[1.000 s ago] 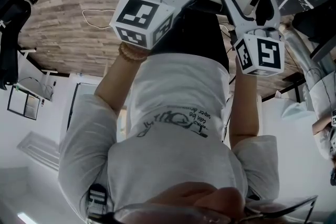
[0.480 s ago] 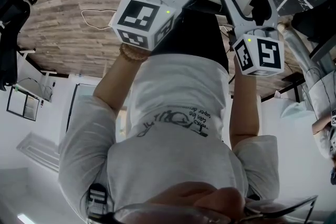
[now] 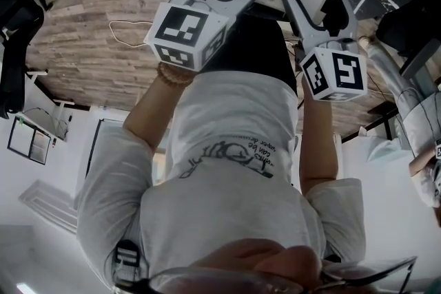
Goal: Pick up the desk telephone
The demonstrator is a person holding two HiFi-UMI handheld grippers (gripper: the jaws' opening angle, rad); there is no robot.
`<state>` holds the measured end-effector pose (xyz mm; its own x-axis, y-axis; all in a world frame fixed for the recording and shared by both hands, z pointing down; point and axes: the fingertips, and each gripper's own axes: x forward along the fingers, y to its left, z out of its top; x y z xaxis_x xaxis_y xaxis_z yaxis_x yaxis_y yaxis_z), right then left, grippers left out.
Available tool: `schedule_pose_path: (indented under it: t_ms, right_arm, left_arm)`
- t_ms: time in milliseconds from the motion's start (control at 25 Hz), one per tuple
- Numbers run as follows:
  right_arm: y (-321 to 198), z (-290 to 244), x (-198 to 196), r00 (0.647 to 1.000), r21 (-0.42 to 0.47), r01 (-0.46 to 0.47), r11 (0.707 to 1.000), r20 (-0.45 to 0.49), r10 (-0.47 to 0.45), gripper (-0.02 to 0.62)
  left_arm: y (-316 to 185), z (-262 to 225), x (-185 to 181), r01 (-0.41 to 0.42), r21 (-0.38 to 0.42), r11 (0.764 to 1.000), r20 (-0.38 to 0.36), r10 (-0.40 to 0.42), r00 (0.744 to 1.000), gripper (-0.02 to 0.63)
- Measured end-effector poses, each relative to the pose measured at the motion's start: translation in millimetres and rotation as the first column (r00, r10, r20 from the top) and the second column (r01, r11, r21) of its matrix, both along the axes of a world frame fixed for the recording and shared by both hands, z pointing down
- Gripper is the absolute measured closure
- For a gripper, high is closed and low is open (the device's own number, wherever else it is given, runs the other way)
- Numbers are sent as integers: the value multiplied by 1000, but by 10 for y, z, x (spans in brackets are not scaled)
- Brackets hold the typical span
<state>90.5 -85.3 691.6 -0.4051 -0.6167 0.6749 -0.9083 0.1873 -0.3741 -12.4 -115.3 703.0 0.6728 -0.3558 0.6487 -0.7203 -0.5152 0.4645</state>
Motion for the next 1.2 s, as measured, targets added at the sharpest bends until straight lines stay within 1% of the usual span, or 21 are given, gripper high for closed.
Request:
schedule_pose_path:
  t_ms: [160, 280, 360, 520, 720, 1200]
  right_arm:
    - [-80, -291, 8, 1000, 31, 2, 1000, 0, -2, 207]
    - [-155, -552, 33, 1000, 64, -4, 998, 3, 4, 207]
    - [-192, -724, 64, 1000, 76, -12, 997, 9, 12, 206]
    - [-220, -1090, 126, 1000, 97, -19, 995, 20, 18, 206]
    - [-396, -1547, 171, 999, 178, -24, 984, 25, 20, 206]
    - [-450, -2546, 229, 999, 258, -31, 966, 19, 27, 206]
  left_arm:
    - [-73, -296, 5, 14, 22, 1000, 0, -15, 1000, 198]
    - [-157, -574, 31, 20, 57, 998, -4, -20, 1000, 198]
    - [-210, -765, 60, 22, 81, 997, -5, -21, 1000, 198]
    - [-248, -1150, 121, 25, 102, 994, -5, -25, 1000, 198]
    - [-430, -1634, 165, 35, 177, 984, -9, -34, 999, 198]
    - [-481, -2644, 224, 52, 260, 964, -30, -46, 999, 196]
